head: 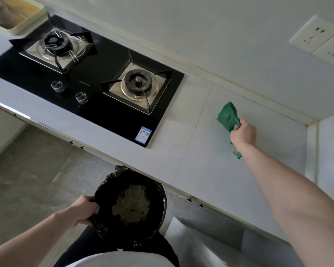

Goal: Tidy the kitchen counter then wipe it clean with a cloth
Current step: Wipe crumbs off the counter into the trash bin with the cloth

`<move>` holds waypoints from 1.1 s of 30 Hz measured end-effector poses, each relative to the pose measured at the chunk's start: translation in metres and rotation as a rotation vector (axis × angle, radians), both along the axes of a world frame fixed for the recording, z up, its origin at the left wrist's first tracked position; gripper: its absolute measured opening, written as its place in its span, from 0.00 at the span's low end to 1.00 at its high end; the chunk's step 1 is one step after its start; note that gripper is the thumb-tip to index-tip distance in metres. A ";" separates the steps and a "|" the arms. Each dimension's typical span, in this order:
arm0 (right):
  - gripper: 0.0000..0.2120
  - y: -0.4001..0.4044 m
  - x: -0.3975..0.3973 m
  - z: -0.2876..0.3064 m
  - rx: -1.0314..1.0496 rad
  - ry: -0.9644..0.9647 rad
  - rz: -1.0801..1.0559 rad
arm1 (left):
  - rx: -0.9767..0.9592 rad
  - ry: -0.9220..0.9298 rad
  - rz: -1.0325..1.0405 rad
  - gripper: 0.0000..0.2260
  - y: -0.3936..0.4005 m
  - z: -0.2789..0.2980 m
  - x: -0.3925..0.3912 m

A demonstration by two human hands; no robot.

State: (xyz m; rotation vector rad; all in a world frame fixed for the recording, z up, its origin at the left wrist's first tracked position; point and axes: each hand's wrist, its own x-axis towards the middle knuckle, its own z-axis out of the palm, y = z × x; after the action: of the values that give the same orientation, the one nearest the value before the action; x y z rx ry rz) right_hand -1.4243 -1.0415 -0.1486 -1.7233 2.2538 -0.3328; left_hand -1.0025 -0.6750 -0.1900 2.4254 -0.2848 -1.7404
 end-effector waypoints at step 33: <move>0.24 0.159 0.138 -0.033 0.238 -0.013 0.585 | -0.016 0.012 -0.011 0.13 -0.004 0.014 -0.010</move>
State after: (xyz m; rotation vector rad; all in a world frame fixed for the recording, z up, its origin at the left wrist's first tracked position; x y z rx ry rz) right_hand -1.2860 -0.8827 -0.1818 -2.1176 1.5940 0.0511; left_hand -1.0122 -0.6791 -0.1755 2.4057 -0.3095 -1.7497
